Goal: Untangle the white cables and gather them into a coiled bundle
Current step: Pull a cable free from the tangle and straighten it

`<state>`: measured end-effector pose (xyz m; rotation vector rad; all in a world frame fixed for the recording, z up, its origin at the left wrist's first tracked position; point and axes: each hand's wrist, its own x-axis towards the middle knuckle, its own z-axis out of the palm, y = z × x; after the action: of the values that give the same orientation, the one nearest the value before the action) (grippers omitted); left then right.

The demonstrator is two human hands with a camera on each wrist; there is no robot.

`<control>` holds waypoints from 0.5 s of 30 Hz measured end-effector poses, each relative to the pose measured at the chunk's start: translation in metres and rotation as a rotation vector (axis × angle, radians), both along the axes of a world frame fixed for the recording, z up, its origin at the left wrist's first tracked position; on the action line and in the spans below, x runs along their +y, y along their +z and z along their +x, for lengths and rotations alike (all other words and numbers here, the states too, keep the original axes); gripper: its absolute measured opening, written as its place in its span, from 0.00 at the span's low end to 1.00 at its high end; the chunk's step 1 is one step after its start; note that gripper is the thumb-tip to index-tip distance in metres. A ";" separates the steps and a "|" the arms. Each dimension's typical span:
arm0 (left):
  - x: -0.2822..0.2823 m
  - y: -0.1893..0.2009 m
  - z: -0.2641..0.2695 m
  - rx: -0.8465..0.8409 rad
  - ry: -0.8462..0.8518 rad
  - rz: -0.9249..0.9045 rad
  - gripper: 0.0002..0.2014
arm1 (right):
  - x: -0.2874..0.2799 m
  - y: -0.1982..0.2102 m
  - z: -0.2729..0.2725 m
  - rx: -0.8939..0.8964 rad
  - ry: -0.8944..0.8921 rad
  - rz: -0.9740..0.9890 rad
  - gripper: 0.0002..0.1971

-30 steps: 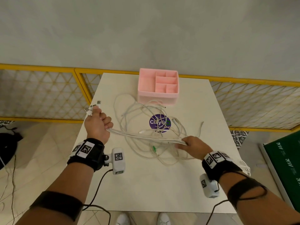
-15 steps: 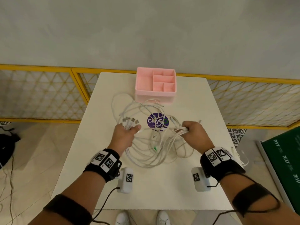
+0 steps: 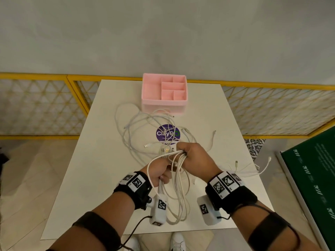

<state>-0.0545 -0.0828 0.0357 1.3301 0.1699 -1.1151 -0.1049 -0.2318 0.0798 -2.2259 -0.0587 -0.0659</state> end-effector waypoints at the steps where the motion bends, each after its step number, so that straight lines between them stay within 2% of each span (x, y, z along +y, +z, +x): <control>1: -0.002 -0.002 -0.001 -0.009 -0.024 0.013 0.10 | -0.001 -0.001 -0.002 -0.004 0.002 -0.006 0.20; 6: -0.009 -0.003 -0.012 0.031 -0.064 0.019 0.17 | 0.000 -0.006 -0.010 0.038 0.008 0.048 0.21; 9: -0.010 -0.012 -0.011 0.065 0.097 0.001 0.15 | 0.001 -0.010 -0.015 0.054 0.086 0.067 0.18; 12: -0.003 -0.012 0.000 0.055 0.226 -0.027 0.06 | -0.002 -0.018 -0.022 0.141 0.176 0.025 0.15; 13: -0.001 -0.008 0.005 0.027 0.232 -0.023 0.05 | -0.004 -0.020 -0.025 0.159 0.187 -0.020 0.16; 15: 0.006 -0.004 0.014 -0.050 0.260 -0.001 0.10 | -0.010 -0.025 -0.028 0.185 0.199 -0.145 0.20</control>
<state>-0.0409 -0.0765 0.0320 1.2923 0.2966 -0.8621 -0.1327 -0.2415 0.0546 -2.3486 -0.1875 0.2604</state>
